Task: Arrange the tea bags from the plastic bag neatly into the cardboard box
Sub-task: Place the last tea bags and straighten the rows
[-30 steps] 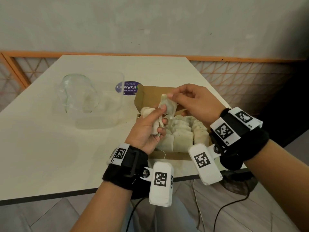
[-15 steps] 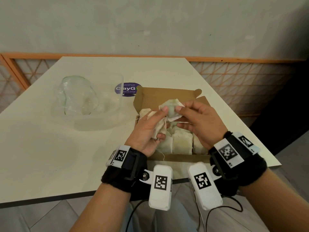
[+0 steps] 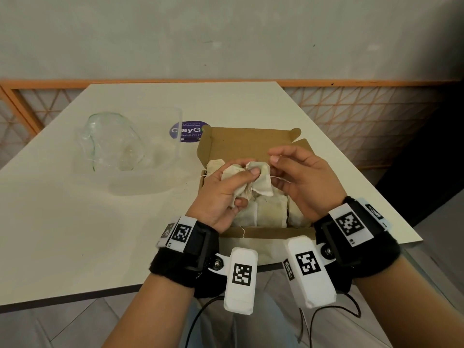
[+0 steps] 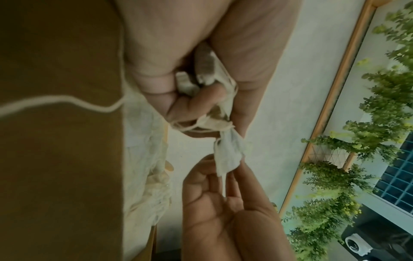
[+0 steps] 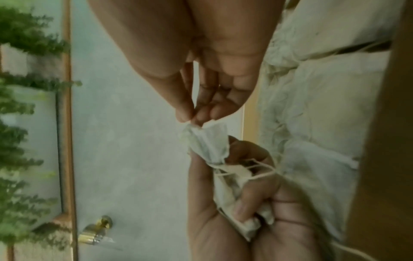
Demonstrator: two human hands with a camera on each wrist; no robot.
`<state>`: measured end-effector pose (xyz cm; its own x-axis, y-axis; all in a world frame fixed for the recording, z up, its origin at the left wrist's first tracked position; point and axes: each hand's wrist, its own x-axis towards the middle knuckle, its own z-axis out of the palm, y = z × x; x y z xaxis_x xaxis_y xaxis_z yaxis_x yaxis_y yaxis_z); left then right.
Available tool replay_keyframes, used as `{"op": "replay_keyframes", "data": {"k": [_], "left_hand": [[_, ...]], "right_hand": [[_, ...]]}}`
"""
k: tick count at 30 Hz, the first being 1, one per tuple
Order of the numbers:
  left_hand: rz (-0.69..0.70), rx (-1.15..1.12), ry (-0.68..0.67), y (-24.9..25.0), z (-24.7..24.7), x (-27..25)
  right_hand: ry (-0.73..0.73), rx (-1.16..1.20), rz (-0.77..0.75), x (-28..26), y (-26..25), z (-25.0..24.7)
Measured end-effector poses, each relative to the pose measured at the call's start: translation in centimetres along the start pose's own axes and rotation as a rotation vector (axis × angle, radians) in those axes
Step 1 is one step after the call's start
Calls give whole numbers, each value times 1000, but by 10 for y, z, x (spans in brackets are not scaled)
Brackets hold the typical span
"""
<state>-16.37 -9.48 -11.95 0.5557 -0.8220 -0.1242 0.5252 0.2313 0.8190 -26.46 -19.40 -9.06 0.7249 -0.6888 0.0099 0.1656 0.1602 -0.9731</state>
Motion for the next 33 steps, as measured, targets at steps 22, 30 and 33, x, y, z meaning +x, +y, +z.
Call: {"op": "replay_keyframes", "data": {"k": [22,30,33], "left_hand": [[-2,125,38,7,2,-5],[-27,373,6,27,-10,-14],[-39,247,39,33,-21,-16]], "right_hand": [[-9,-411,-84,-3,-3,-8],[-223,-530,-53,2,-26,-3],[-201,-547,-35,3,-21,-3]]}}
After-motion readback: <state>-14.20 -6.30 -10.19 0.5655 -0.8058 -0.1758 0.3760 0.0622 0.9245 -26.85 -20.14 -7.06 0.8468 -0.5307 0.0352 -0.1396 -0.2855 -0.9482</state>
